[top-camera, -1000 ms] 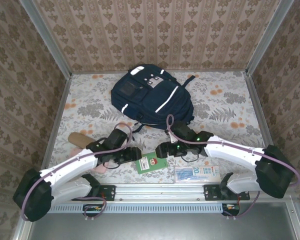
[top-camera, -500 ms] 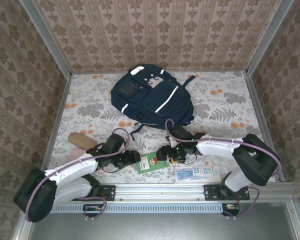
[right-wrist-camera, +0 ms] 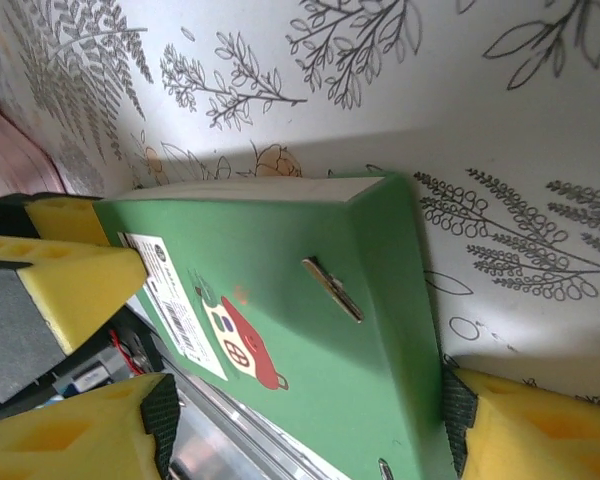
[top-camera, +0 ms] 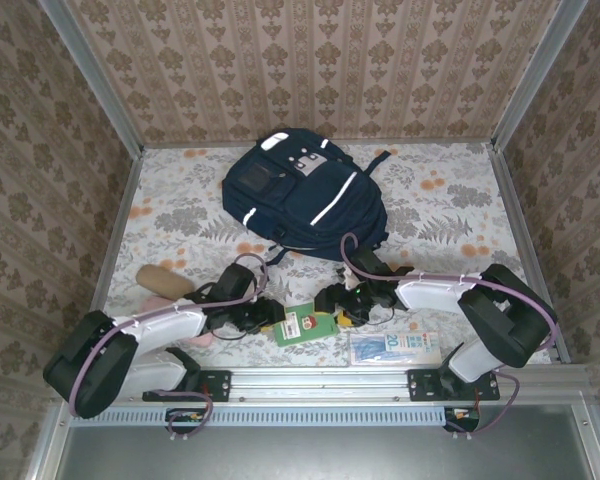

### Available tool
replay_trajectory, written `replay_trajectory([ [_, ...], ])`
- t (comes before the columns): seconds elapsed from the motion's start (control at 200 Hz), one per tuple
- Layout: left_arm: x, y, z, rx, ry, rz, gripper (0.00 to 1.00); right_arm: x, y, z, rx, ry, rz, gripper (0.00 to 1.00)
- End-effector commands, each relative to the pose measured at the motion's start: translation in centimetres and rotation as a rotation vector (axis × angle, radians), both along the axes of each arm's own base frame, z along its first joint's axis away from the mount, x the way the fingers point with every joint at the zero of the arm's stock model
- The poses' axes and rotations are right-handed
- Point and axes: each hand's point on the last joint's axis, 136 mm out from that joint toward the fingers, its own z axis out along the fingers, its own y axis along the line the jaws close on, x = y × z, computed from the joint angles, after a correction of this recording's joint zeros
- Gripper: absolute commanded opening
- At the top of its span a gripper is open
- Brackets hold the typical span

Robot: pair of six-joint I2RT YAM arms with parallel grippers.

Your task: Pack the student bag

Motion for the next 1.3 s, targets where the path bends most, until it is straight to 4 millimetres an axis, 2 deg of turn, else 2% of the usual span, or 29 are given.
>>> replay_trajectory([
  [0.0,-0.7,-0.3,-0.8,-0.009,0.011,-0.024,0.37,-0.3,4.1,2.9,0.224,-0.069,0.098,0.69],
  [0.295,-0.7,0.1,-0.8,0.004,0.008,-0.015,0.36,-0.6,3.9,6.1,0.3,-0.112,0.094,0.59],
  [0.445,-0.8,0.3,-1.0,0.004,0.007,-0.011,0.35,-0.7,3.3,7.6,0.337,-0.126,0.081,0.59],
  [0.48,-0.8,0.3,-0.9,0.001,0.006,-0.01,0.35,-0.7,3.2,8.8,0.361,-0.154,0.082,0.59],
  [0.62,-0.7,0.3,-0.7,-0.009,-0.002,-0.008,0.35,-1.0,3.0,10.4,0.395,-0.182,0.077,0.59],
  [0.815,-0.5,0.1,-0.2,-0.028,-0.018,-0.006,0.35,-0.4,3.0,9.9,0.416,-0.185,0.027,0.59],
  [0.955,-0.5,0.0,-0.1,-0.035,-0.021,-0.009,0.35,0.1,3.6,9.2,0.433,-0.173,0.006,0.58],
  [1.005,-0.6,0.0,-0.1,-0.035,-0.02,-0.01,0.35,0.2,3.9,9.6,0.45,-0.18,0.005,0.58],
  [1.03,-0.5,0.0,-0.1,-0.037,-0.023,-0.011,0.34,0.3,4.1,8.7,0.437,-0.158,0.003,0.58],
  [1.295,-0.3,-0.3,0.3,-0.053,-0.039,-0.02,0.35,1.1,5.4,7.6,0.442,-0.138,-0.013,0.56],
])
